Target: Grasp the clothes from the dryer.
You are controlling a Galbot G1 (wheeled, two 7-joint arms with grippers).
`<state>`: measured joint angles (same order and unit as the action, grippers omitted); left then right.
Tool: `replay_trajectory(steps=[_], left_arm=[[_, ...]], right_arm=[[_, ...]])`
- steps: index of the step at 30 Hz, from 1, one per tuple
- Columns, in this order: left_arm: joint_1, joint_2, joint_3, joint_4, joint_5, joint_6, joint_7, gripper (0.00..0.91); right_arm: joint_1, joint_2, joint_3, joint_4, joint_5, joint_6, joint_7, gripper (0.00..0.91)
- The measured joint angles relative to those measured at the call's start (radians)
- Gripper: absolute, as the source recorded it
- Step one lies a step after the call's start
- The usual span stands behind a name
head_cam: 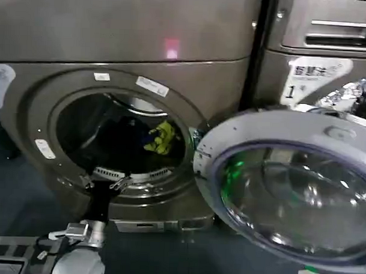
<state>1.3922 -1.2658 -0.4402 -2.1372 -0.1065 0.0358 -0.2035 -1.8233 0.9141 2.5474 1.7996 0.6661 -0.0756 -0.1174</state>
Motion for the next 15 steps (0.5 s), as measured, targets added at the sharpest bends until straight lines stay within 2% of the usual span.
replay_trajectory(steps=[15], left_arm=[[0.0, 0.005, -0.002, 0.001, -0.002, -0.001, 0.0, 0.907]], right_arm=[[-0.008, -0.001, 0.004, 0.006, 0.017, 0.006, 0.004, 0.907]])
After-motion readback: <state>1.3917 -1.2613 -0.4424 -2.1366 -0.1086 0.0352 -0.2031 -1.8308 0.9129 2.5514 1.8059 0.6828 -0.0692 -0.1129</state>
